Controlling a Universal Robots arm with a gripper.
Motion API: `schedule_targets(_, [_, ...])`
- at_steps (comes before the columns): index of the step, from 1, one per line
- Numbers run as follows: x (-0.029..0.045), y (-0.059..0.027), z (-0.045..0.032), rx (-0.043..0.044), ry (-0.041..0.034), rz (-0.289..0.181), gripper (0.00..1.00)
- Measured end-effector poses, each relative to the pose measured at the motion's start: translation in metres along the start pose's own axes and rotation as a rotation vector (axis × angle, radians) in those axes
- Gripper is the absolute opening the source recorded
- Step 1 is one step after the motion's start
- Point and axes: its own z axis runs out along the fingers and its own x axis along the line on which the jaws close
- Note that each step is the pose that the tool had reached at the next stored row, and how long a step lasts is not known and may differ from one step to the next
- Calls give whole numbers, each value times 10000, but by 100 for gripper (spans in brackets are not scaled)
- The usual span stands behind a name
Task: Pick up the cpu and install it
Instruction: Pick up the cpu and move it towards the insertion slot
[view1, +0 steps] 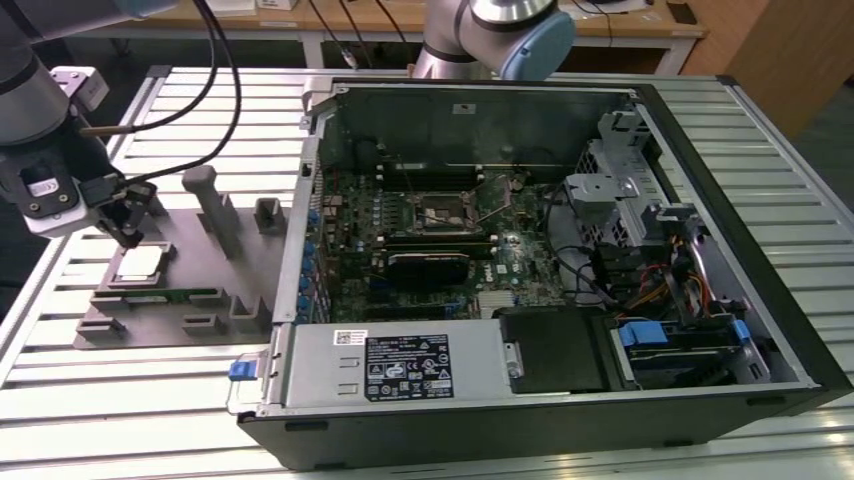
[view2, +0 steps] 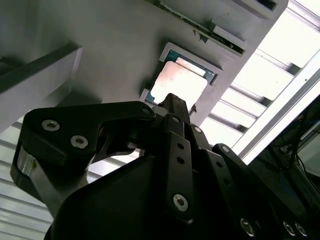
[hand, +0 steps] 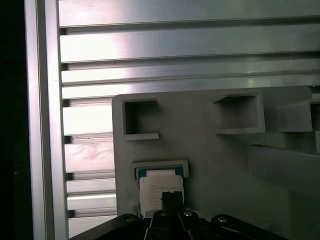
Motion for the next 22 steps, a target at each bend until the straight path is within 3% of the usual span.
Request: schedule_targets(22, [8,-113,171,0,0,1,11])
